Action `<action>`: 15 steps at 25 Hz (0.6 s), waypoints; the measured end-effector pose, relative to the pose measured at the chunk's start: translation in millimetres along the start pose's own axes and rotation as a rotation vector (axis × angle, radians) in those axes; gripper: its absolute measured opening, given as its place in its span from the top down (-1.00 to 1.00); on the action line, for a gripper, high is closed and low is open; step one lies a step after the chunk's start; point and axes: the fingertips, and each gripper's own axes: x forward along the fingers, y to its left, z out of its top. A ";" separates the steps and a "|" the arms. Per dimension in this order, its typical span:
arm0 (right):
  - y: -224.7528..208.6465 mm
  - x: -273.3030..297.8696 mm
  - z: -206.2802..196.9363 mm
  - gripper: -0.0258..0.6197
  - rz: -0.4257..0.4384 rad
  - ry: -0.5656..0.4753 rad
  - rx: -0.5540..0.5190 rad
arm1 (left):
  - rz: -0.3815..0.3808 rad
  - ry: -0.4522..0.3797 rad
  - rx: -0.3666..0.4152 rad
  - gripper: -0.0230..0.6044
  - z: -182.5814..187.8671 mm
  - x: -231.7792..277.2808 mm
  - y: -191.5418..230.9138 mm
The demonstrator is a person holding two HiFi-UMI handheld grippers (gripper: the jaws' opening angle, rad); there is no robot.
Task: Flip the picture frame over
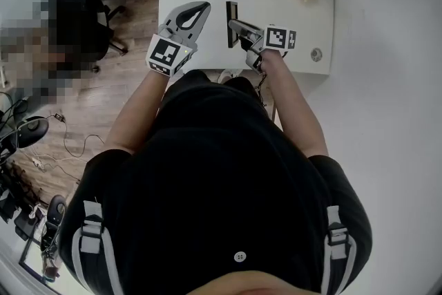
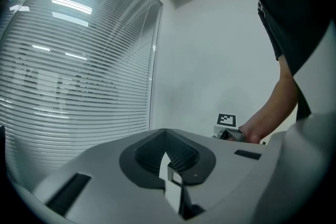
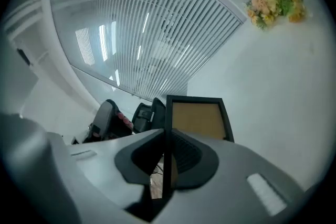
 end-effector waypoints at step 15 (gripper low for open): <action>21.3 -2.4 -2.2 0.76 0.224 0.008 0.151 | 0.015 0.023 -0.024 0.92 -13.8 6.9 -3.1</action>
